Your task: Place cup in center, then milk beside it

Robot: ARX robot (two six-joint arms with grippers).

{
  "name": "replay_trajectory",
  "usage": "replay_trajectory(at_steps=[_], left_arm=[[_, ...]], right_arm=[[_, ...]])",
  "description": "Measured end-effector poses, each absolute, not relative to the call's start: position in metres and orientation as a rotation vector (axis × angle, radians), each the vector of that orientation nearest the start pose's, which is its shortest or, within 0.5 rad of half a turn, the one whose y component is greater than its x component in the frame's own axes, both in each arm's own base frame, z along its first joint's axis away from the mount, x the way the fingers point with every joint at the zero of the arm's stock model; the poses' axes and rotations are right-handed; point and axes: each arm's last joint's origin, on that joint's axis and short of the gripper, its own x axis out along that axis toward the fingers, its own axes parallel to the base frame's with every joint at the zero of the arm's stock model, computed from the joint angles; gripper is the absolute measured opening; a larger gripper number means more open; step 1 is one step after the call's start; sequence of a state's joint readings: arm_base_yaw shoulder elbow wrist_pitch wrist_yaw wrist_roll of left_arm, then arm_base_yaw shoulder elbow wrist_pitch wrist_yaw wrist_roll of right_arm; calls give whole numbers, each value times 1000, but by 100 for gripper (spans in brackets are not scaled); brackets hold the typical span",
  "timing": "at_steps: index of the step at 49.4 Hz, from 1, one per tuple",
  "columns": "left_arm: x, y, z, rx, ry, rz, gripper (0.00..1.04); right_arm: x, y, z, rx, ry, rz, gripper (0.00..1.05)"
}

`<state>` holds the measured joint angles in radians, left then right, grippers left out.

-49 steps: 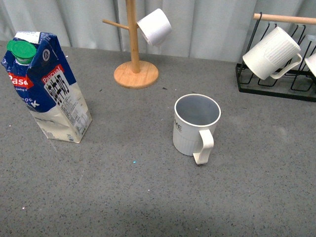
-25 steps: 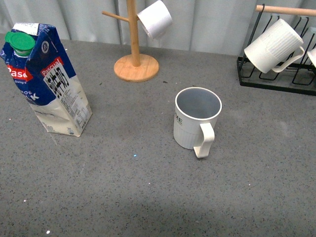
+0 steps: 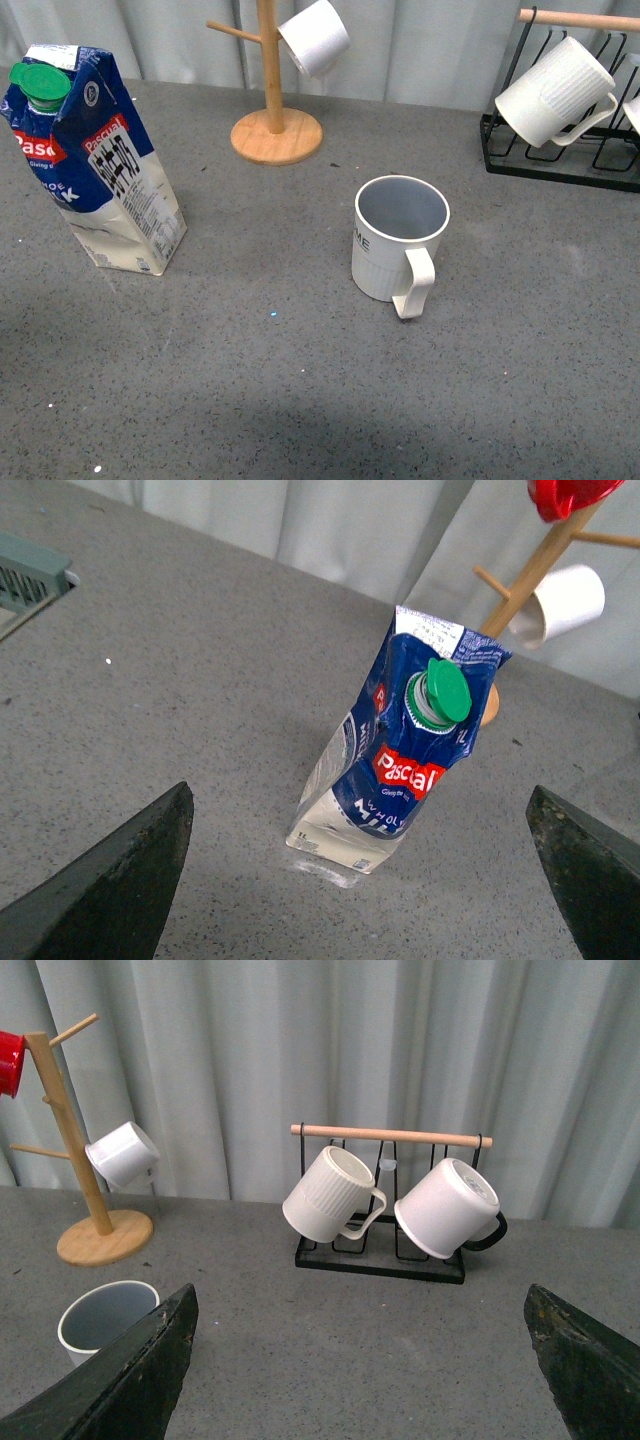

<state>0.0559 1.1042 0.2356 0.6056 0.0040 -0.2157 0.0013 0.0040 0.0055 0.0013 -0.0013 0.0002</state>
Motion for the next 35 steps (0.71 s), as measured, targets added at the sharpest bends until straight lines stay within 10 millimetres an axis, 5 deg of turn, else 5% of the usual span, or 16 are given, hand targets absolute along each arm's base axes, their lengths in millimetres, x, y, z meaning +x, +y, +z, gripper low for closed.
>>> replay_trajectory(at_steps=[35], left_arm=[[255, -4, 120, -117, 444, -28, 98]], right_arm=[[98, 0, 165, 0, -3, 3, 95]])
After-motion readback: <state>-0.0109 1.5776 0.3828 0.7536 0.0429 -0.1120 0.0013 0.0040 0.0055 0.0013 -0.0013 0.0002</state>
